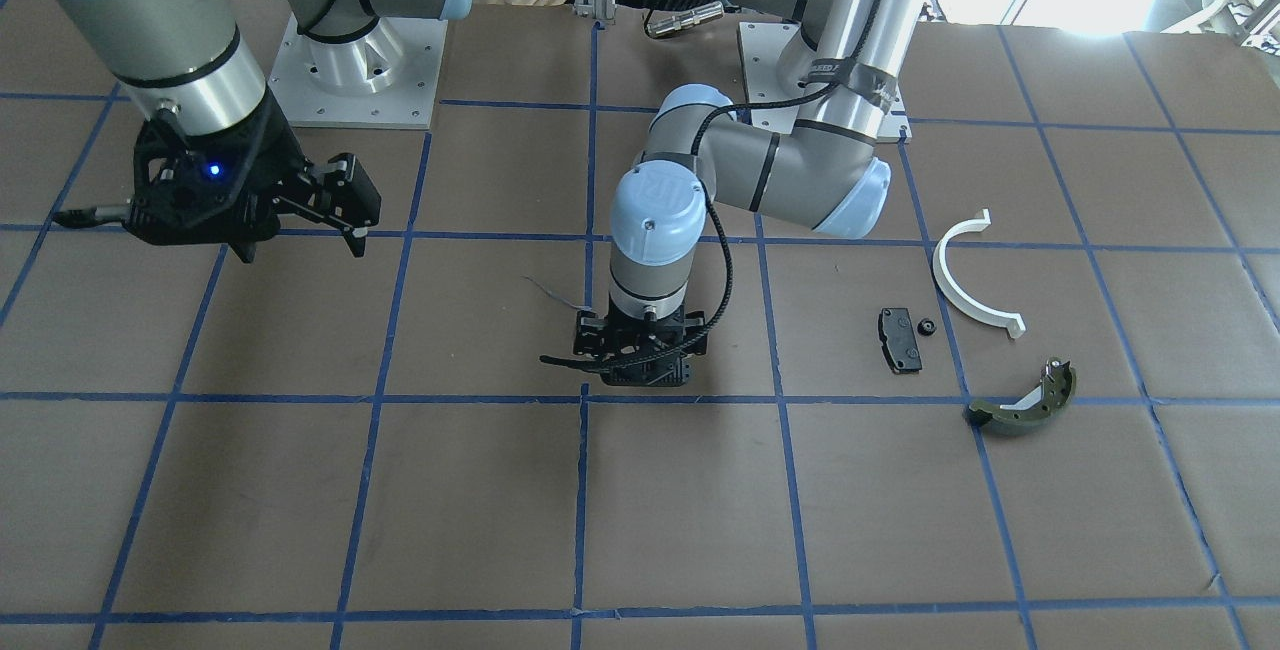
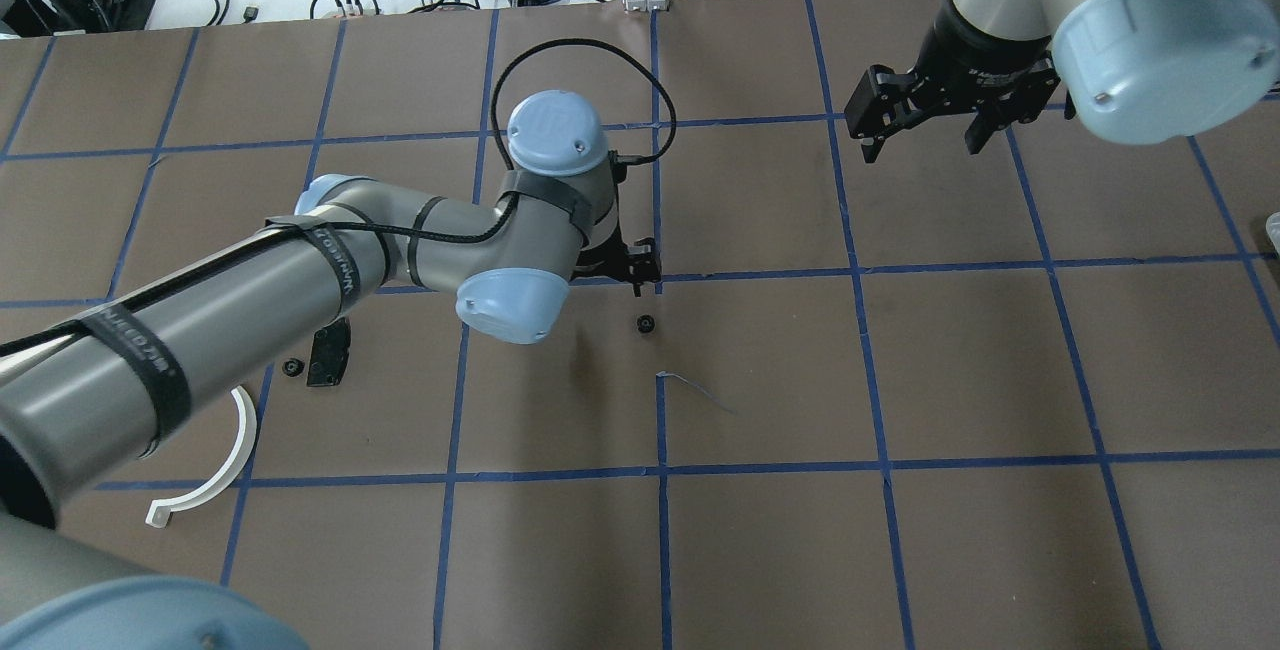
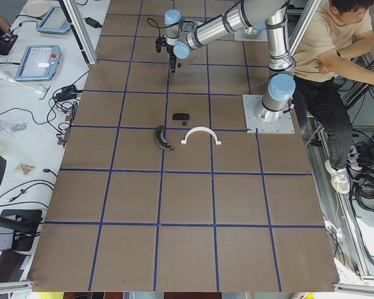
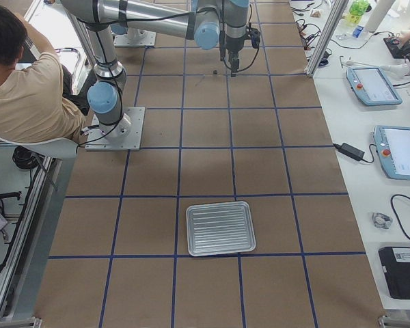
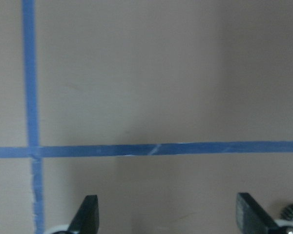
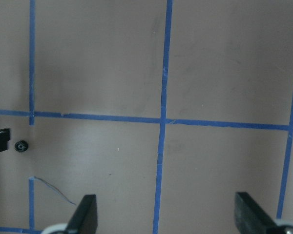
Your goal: Place bearing gear from tray to pile
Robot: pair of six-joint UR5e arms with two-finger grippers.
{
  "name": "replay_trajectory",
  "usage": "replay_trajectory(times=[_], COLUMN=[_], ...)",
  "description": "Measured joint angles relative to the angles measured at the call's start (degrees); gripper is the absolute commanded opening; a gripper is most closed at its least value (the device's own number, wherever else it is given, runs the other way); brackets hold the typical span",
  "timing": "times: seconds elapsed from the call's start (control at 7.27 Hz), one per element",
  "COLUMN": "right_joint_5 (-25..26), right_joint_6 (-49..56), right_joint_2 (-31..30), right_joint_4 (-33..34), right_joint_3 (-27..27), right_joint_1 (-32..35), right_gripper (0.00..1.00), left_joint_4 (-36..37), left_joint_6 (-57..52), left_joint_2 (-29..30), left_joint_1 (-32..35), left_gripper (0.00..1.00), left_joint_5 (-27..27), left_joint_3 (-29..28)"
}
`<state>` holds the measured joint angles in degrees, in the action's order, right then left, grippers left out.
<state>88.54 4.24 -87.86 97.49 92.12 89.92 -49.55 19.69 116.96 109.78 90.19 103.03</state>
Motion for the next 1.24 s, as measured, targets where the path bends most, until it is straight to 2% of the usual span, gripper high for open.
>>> replay_trajectory(times=[0.14,0.28,0.55,0.69,1.24], right_joint_5=[-0.02,0.16,0.75,0.94,1.0], right_joint_6=[0.28,0.44,0.13,0.25,0.25], right_joint_2=[-2.66,-4.01,-4.51,-4.55,-4.59], right_joint_4=[-3.07,-4.47,-5.04,-4.84,-4.73], right_joint_3=[-0.79,-0.99,0.32,1.12,1.72], right_joint_1=[0.35,0.42,0.46,0.46,0.42], right_gripper=[1.0,1.0,1.0,1.0,1.0], left_joint_4=[0.35,0.73,0.97,0.91,0.76], left_joint_6=[1.67,2.66,3.16,3.13,2.78], left_joint_2=[1.41,2.14,2.52,2.53,1.95], left_joint_1=[1.74,2.7,3.35,3.39,3.2], left_gripper=[1.0,0.94,0.12,0.0,0.0], left_joint_5=[-0.3,-0.45,-0.78,-1.05,-1.32], left_joint_3=[-0.62,-0.74,-0.56,-0.53,-0.86])
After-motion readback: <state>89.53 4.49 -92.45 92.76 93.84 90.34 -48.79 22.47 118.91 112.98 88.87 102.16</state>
